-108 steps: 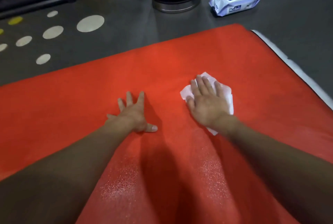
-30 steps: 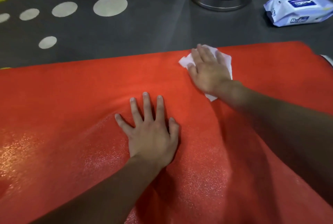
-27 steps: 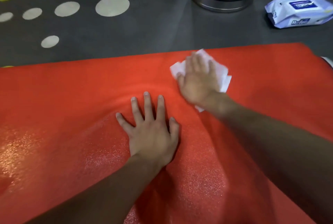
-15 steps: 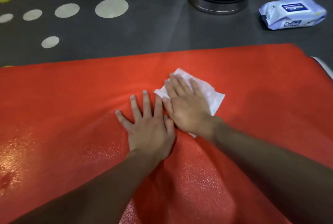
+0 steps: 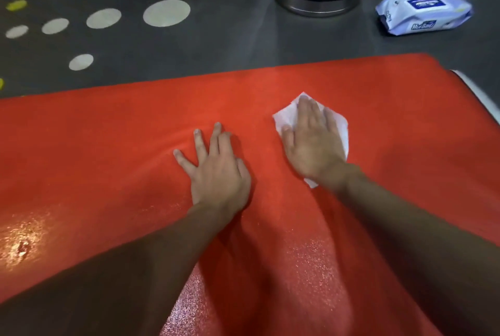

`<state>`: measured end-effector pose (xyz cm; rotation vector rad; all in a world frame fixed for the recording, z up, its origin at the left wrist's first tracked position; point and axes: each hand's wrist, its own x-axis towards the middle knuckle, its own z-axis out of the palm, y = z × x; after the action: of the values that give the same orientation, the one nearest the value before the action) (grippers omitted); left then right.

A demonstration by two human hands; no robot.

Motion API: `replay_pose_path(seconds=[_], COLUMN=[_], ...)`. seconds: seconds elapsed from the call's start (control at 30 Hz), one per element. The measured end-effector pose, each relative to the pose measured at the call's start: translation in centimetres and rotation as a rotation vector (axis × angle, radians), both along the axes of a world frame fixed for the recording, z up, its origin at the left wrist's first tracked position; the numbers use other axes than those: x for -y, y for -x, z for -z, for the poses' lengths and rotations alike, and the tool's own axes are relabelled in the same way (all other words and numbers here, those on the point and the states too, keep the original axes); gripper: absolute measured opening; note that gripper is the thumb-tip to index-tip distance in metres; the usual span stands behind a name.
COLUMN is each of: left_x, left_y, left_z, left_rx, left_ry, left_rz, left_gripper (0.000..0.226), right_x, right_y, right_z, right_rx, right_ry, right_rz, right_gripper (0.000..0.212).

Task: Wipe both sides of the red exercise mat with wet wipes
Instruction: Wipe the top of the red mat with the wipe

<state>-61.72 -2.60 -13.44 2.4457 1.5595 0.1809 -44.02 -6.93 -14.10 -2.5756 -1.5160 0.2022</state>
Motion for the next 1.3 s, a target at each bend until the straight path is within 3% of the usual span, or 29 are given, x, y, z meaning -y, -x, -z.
replay_pose_path(seconds=[0.07,0.2,0.3,0.37,0.47,0.53,0.67,0.7,0.77,0.87,0.97,1.03,1.1,1.2,1.3], left_x=[0.0,-0.5,-0.4,1.0,3.8,5.3,8.3,9.2,10.2,10.6,11.1,12.1,12.7,12.3,12.3], left_y=[0.0,1.3,2.9,3.8,4.6,5.7,8.3,8.7,8.9,9.8,10.7,11.1,11.3,12.2,12.4], left_z=[0.0,-0.4,-0.3,-0.4,-0.5,-0.8,-1.1,-1.2,-1.3,-2.0,-3.2,-3.9,-4.3,-4.4,-4.1], left_rx=[0.025,0.047,-0.047,-0.072,-0.080,-0.111,-0.195,-0.200,-0.209,-0.247,-0.293,-0.315,-0.339,-0.351,-0.321], left_ry=[0.011,0.072,0.057,0.036,0.033,0.043,0.079,0.085,0.100,0.131,0.184,0.249,0.309,0.348,0.379], left_rz=[-0.011,0.071,0.153,0.142,0.123,0.140,0.135,0.116,0.100,0.131,0.170,0.170,0.188,0.235,0.245], left_gripper=[0.049,0.051,0.052,0.058,0.067,0.066,0.059,0.061,0.064,0.058,0.062,0.068,0.078,0.094,0.098], right_x=[0.3,3.5,3.9,4.4,6.3,7.2,7.3,7.4,8.5,9.6,9.6,10.2,12.1,13.8,14.6], right_y=[3.7,6.7,1.8,3.6,9.1,7.6,5.0,6.8,10.3,8.3,6.1,9.6,12.9,9.9,7.6], right_z=[0.2,-0.4,-0.6,-0.6,-0.3,-0.6,-0.5,-0.5,-0.2,-0.6,-0.6,-0.8,-0.7,-1.1,-1.0], right_rx=[0.015,0.006,0.008,-0.007,0.008,0.000,-0.006,-0.005,0.004,-0.013,-0.012,0.017,0.022,0.008,0.003], right_ry=[0.048,0.017,0.029,0.094,0.036,0.004,0.059,0.062,0.043,0.033,0.074,0.124,0.099,0.070,0.112], right_rz=[0.010,-0.382,-0.129,0.033,-0.248,-0.416,-0.016,0.004,-0.156,-0.393,-0.113,-0.060,-0.259,-0.497,-0.118], right_gripper=[0.072,0.080,0.072,0.063,0.065,0.066,0.061,0.062,0.066,0.072,0.062,0.061,0.064,0.070,0.062])
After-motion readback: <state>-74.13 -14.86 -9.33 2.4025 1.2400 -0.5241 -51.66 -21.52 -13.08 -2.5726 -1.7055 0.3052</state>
